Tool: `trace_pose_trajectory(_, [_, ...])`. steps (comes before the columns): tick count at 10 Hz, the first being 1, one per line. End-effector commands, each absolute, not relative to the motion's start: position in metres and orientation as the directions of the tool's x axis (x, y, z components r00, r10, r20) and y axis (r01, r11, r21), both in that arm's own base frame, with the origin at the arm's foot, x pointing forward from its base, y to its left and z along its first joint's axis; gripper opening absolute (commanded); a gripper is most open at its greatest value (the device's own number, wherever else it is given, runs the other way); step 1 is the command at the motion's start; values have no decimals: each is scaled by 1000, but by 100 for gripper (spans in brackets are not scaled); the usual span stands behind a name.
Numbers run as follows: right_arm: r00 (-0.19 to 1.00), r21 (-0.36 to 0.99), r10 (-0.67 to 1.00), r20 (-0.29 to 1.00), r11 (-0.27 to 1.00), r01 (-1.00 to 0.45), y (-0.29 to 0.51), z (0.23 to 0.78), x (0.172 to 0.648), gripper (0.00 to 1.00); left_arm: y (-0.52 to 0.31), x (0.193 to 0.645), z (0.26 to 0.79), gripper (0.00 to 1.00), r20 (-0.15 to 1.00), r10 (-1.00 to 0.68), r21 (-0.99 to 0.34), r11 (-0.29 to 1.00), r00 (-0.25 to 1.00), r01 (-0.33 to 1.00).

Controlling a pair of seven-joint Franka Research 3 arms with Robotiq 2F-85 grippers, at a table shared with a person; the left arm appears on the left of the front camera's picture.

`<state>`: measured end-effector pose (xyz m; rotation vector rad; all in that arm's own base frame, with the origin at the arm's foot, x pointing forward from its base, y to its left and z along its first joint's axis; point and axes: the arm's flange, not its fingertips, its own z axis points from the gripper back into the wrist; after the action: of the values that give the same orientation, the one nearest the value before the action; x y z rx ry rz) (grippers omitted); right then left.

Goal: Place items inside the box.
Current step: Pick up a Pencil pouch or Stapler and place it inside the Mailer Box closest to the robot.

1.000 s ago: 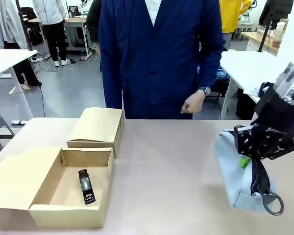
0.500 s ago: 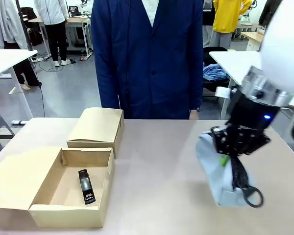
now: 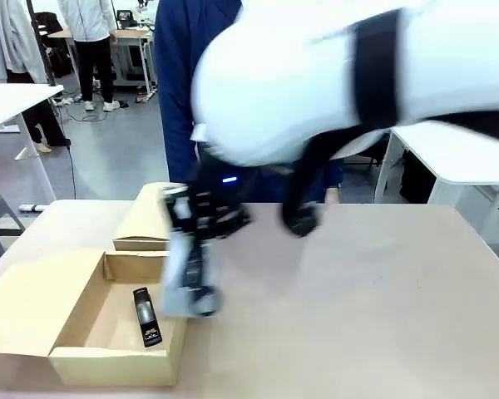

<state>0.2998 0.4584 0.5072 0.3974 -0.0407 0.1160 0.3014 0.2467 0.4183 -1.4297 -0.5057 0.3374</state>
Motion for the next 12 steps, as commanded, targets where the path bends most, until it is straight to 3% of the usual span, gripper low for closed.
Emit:
trace_pose_trajectory(1, [996,376,51,68,924,-73,521,478,314,0,246,301,419,100,150,502,-987,126,852,99])
trace_pose_trajectory(2, [989,362,56,136,927,-102,510,478,311,0,246,301,419,100,150,502,-987,126,852,99])
trace_pose_trajectory(3, [994,414,90,55,904,-105,497,490,296,0,246,301,419,100,150,502,-987,126,852,99])
trace_pose_trajectory(4, [994,414,90,55,904,-105,497,490,296,0,246,301,419,100,150,502,-987,126,852,99])
trace_pose_trajectory(5, [994,409,89,68,906,-109,514,468,298,11,246,301,419,100,150,502,-987,126,852,99])
trace_pose_trajectory(8, [990,390,101,102,911,-133,550,469,304,11,246,301,419,100,150,502,-987,126,852,99])
trace_pose_trajectory(12, [991,347,131,24,929,-132,592,438,322,11,246,301,419,100,150,502,-987,126,852,99])
